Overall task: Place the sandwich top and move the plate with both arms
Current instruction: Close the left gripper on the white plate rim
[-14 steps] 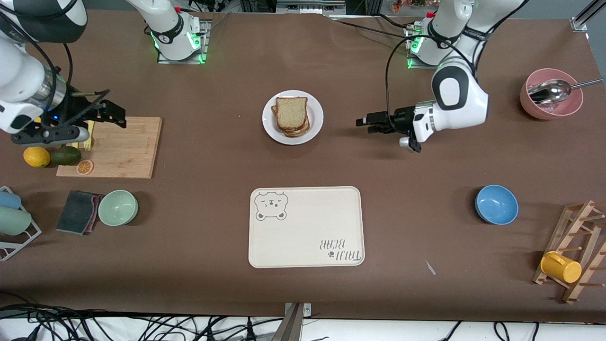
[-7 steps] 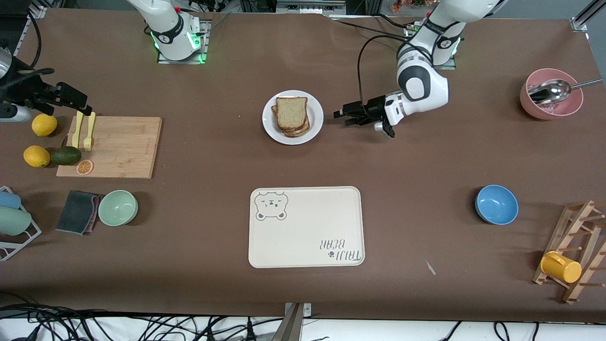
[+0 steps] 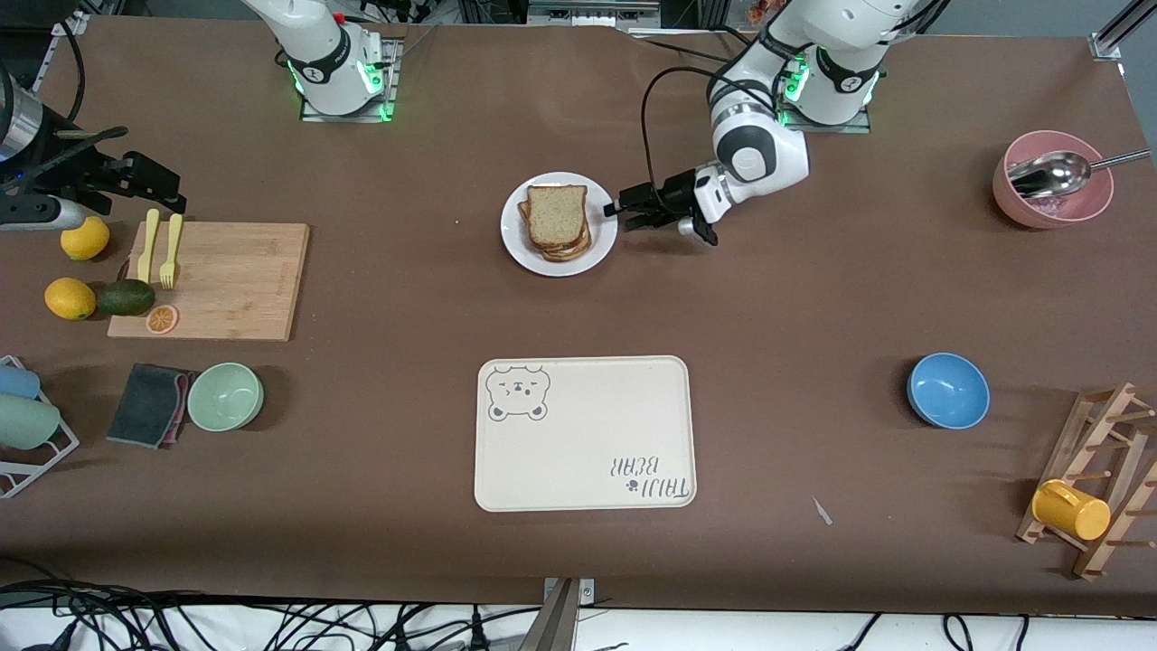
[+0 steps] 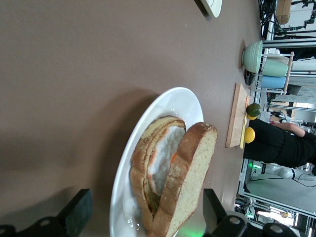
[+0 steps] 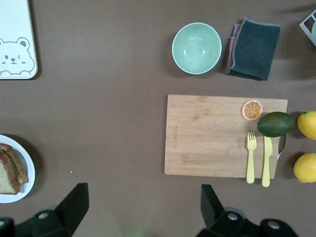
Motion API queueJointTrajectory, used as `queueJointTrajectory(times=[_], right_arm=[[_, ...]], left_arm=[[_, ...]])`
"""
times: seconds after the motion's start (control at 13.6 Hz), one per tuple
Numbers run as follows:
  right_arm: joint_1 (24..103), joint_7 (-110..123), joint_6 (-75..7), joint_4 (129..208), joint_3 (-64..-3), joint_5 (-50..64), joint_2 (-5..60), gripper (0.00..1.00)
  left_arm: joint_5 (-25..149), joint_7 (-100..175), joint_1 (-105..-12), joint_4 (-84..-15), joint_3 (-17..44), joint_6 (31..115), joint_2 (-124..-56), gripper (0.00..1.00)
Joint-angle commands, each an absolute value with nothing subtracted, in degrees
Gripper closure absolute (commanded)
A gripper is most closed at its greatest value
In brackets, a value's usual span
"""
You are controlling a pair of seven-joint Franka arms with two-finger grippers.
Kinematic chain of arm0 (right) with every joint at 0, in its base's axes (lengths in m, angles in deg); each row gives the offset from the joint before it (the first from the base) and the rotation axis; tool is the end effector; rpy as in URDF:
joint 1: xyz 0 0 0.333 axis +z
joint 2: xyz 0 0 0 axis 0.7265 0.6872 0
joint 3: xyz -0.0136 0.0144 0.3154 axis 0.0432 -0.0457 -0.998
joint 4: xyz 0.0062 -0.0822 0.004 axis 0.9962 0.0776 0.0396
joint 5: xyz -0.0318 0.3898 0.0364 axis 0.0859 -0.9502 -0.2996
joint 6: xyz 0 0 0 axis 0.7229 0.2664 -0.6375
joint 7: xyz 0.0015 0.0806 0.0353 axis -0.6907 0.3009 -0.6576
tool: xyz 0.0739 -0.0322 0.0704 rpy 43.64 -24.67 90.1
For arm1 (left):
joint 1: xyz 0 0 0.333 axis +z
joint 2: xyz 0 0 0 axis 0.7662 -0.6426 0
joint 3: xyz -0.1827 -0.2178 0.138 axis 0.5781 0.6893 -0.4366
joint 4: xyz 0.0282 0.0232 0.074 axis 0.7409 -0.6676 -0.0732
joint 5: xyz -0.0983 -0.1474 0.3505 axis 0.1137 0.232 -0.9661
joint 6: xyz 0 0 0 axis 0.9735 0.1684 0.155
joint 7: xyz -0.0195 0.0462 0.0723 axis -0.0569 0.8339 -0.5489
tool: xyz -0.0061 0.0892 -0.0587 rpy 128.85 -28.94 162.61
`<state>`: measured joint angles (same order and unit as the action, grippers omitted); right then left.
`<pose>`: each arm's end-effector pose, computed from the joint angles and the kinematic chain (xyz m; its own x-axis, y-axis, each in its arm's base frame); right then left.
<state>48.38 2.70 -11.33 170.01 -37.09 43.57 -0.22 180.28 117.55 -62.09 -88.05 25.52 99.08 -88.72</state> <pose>0.5333 -0.0004 0.5804 0.9978 0.0192 -0.0630 0.0183 -0.9997 -0.0163 0.3228 -0.3173 0.1389 0.9823 0.1613 -0.0950 0.1634 -0.4909 0.8557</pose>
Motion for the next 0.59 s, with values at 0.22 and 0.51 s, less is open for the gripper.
queueJointTrajectory(times=[0.22,0.51], right_arm=[[48.61,2.5,-10.1,168.63,-37.16,44.04,0.53,0.0],[48.61,3.2,-10.1,168.63,-36.81,44.04,0.61,0.0]], left_arm=[[184.71,124.09,-62.23,-84.91,25.74,100.24,-93.29,0.24],[184.71,124.18,-62.59,-84.56,25.66,100.24,-94.43,0.52]])
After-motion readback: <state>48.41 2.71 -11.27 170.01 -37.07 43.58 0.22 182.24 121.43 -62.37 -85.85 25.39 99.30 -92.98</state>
